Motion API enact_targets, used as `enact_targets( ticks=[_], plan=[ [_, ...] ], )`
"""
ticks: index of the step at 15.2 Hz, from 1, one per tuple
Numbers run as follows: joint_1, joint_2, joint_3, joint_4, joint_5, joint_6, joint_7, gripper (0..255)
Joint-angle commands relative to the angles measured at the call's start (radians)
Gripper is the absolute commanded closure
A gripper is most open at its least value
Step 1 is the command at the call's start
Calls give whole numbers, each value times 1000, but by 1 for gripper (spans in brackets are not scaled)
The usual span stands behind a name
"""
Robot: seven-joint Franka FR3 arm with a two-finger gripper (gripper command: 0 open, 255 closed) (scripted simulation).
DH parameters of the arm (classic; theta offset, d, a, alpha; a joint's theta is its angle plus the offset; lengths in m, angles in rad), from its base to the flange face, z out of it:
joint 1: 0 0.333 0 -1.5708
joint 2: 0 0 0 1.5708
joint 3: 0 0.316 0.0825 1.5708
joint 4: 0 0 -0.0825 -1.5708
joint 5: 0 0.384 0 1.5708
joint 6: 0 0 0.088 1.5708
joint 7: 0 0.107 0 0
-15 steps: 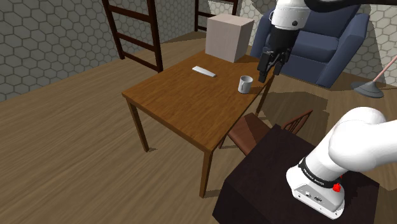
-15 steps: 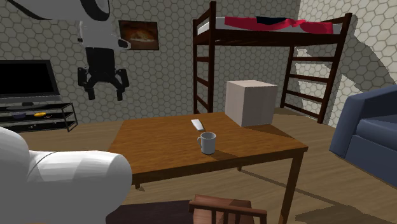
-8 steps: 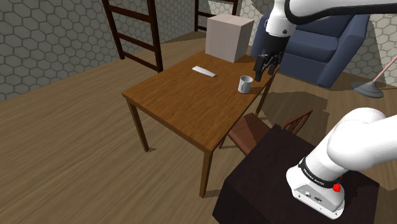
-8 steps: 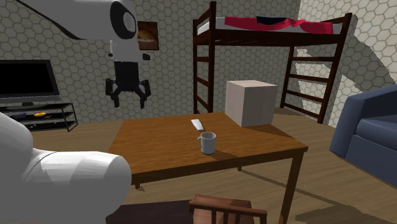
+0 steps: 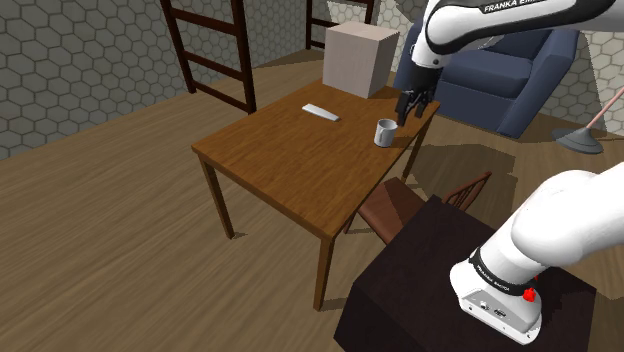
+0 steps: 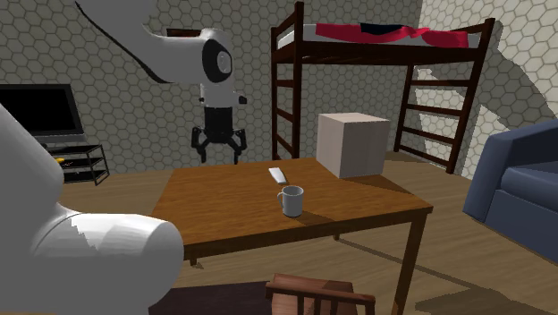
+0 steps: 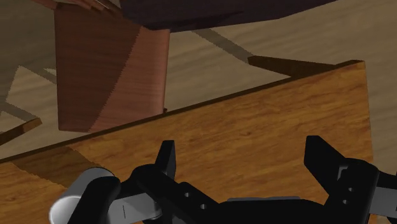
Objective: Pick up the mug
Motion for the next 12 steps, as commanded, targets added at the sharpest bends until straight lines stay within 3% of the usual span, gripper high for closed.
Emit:
enact_targets(
  ticks=[1,6,12],
  plan=[
    [-9,57,-29,15,-3,44,-38,0],
    [-27,222,-97,92,17,136,-142,0],
    [-55,439,-159,225,88,214,-278,0]
  ],
)
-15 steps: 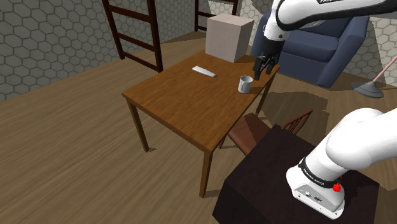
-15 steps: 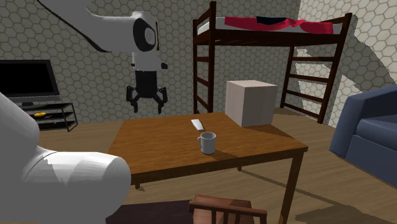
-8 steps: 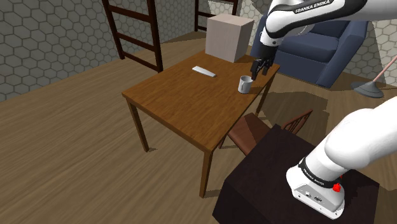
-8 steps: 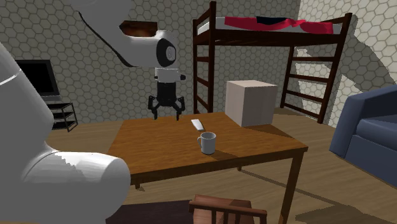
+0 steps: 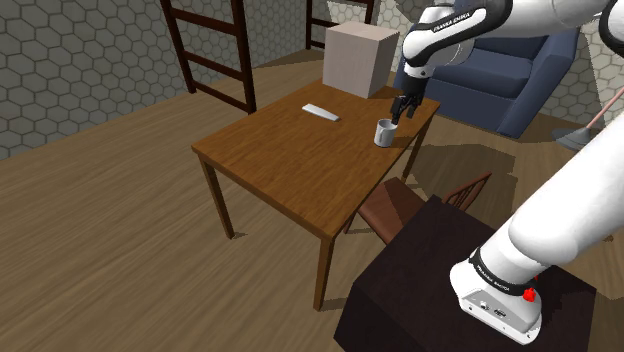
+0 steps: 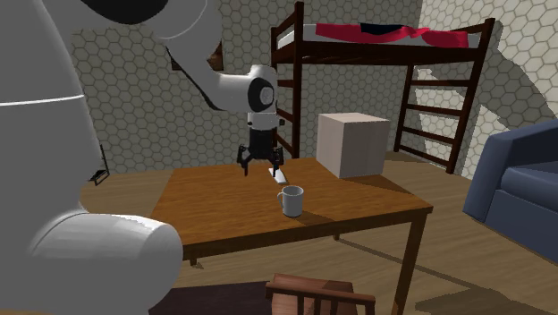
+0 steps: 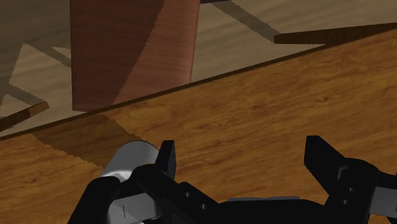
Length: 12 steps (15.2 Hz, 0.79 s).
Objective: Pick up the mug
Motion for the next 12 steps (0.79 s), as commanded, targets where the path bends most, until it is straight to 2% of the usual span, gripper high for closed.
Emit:
enact_targets(
  ticks=[1,6,12],
  plan=[
    [-14,80,-18,54,32,23,-52,0],
    [-63,272,-33,209,118,45,-162,0],
    [-150,506,-19,443,208,30,-263,0]
  ],
)
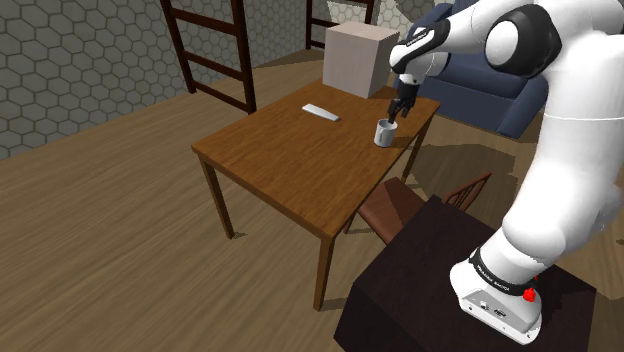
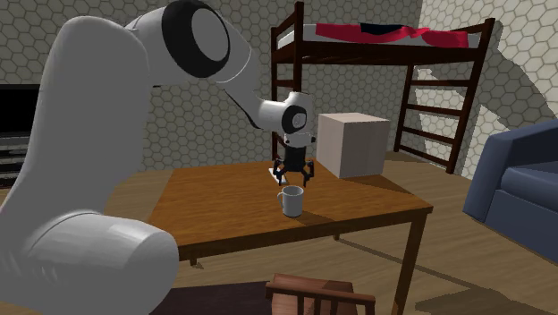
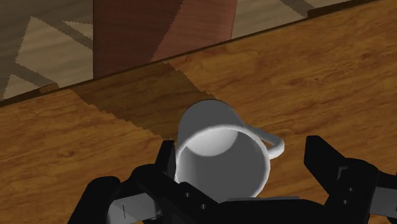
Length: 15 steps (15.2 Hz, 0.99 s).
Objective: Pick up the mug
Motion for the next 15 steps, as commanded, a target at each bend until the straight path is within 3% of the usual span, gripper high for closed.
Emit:
enact_targets(
  ticks=[1,4,13,14,15],
  plan=[
    [-31,87,9,100,28,-17,-26,0],
    [-79,202,23,239,57,-44,-53,0],
    [-87,258,38,224,78,26,-68,0],
    [-88,259,39,226,78,25,-68,255],
    [-88,259,38,226,77,24,-68,255]
  ],
)
